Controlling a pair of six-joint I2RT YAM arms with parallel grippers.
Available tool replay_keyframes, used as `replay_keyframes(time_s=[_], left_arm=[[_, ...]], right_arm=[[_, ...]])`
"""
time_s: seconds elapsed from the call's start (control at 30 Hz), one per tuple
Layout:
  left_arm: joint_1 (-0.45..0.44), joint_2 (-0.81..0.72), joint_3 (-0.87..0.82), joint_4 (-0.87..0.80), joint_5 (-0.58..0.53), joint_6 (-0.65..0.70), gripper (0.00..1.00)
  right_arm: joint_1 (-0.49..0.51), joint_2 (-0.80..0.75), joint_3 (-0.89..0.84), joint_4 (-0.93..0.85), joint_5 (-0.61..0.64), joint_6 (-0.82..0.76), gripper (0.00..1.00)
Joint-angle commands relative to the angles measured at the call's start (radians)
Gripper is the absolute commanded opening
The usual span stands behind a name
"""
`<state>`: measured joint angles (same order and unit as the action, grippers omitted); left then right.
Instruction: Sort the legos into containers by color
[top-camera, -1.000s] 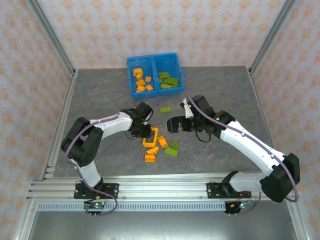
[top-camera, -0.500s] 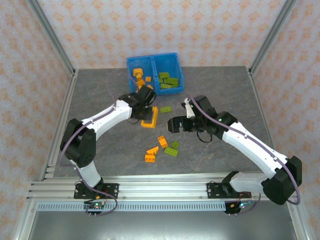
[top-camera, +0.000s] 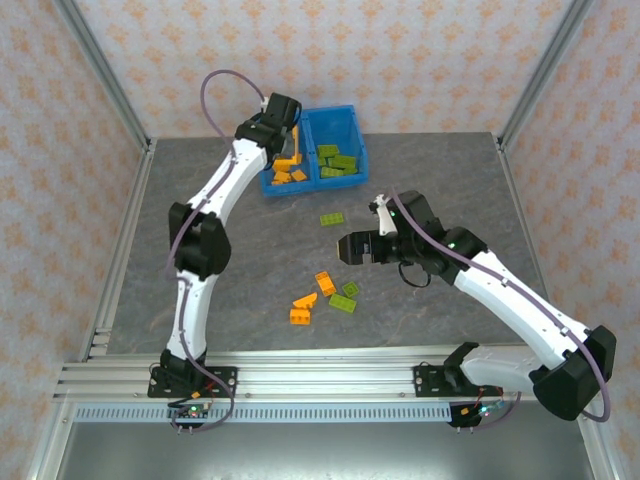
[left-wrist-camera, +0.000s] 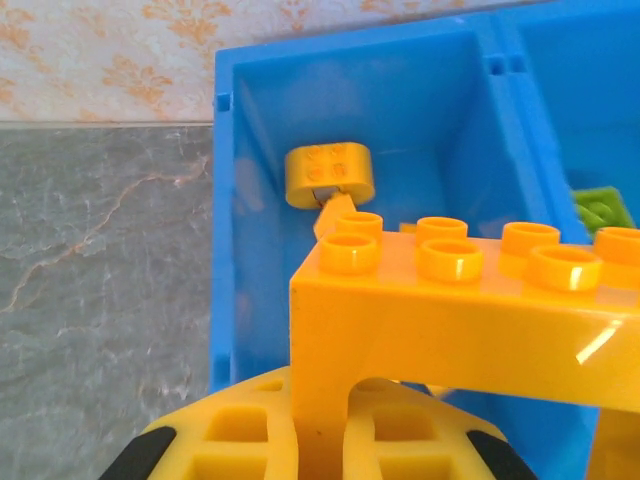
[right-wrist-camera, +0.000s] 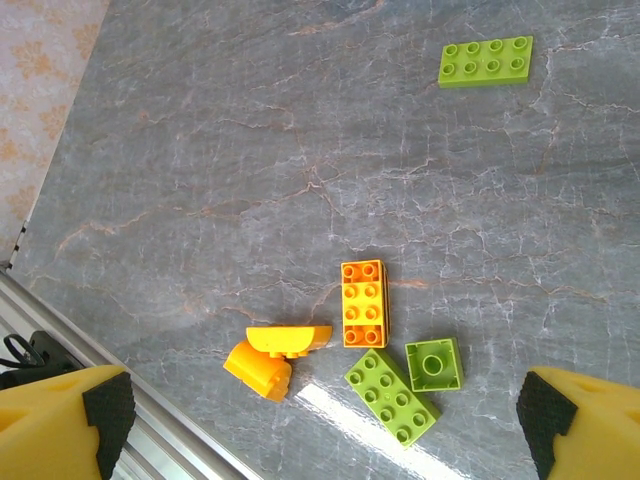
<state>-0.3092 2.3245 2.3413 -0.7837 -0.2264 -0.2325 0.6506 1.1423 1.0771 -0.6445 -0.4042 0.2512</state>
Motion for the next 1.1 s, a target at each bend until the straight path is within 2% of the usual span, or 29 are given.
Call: replay_keyframes(time_s=[0.0,0.1,0.23,0.33,0.5,0.7,0.83,0.97,1.07], left_arm=[[0.015,0.103,0.181,-0.08,-0.054,0.006,0.05],[0.044,0.186,0.274,-0.075,-0.006,-0.043,0.07],[0.062,0.215,0.295,-0.047,0.079,-0.069,0.12],[0.061,0.194,0.279,-0.029,0.122,-0.059,0.21],[0.062,0.164,0.276,-0.06,0.109,-0.064,0.39],[0.059,0.061,0.225,-0.065,0.157,-0.077,0.4],[0.05,-0.124,0.053,-0.012,0.239,-0.101,0.41],[0.023,-0.42,-0.289,0.134,0.338,-0.1,0.42],[-0.001,-0.661,-0.561,0.22,0.439,-0.066,0.48]], right_arm=[[-0.003,-0.02,0.027,-0.032,0.031,0.015,0.99],[-0.002,-0.026,0.03,-0.041,0.038,0.018,0.99],[-0.003,-0.033,0.032,-0.047,0.044,0.024,0.99],[-0.003,-0.034,0.031,-0.044,0.048,0.026,0.99],[-0.003,-0.027,0.035,-0.037,0.035,0.03,0.99],[-0.003,-0.03,0.031,-0.033,0.051,0.037,0.99],[-0.003,-0.012,0.027,-0.036,0.154,0.065,0.99],[-0.003,0.072,0.04,0.002,0.219,0.059,0.99],[0.002,0.192,0.088,0.027,0.308,0.067,0.99]])
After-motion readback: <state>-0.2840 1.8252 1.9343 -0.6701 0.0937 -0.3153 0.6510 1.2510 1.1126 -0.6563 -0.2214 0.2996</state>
